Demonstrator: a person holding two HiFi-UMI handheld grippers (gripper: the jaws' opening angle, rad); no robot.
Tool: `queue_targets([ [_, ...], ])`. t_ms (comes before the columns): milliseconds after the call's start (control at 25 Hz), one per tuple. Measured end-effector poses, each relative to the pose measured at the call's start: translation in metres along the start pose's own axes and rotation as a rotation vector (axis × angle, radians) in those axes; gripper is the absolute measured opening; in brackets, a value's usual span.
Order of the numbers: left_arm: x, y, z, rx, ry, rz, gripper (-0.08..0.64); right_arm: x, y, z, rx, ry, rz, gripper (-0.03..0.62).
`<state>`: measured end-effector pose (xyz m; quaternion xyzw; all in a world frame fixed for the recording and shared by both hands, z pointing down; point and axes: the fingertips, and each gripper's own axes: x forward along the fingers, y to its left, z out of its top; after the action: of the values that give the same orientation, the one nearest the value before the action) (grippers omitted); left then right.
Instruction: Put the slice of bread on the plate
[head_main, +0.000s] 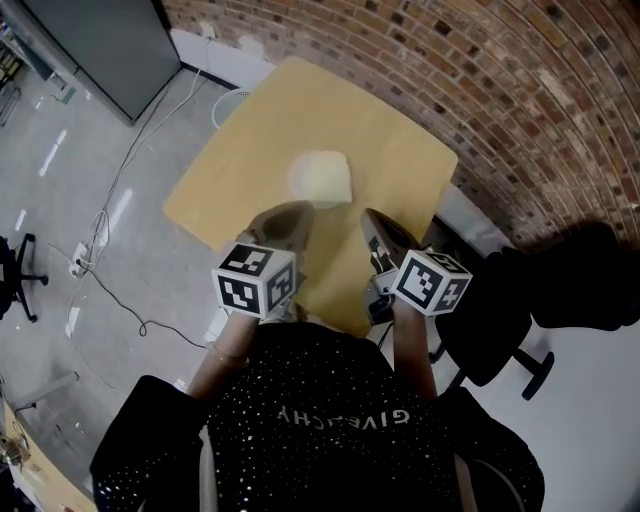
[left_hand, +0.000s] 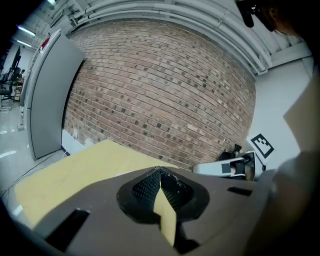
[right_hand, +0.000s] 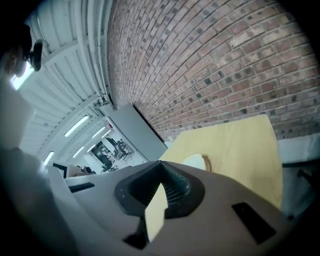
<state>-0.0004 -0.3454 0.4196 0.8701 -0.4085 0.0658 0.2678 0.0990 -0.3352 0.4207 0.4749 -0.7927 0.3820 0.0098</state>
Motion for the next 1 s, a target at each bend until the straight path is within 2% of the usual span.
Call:
queue_targets([
  [120,-0.001,0.001,-0.002,-0.011,0.008,0.001,0.011,0.003,0.004,-0.002,0.018,0.003,0.025,0.011],
  [1000,-0.003,0.007,-0.010,-0.053,0.016,0.023,0.011,0.001,-0.004,-0.014,-0.049,0.050,-0.019,0.011],
])
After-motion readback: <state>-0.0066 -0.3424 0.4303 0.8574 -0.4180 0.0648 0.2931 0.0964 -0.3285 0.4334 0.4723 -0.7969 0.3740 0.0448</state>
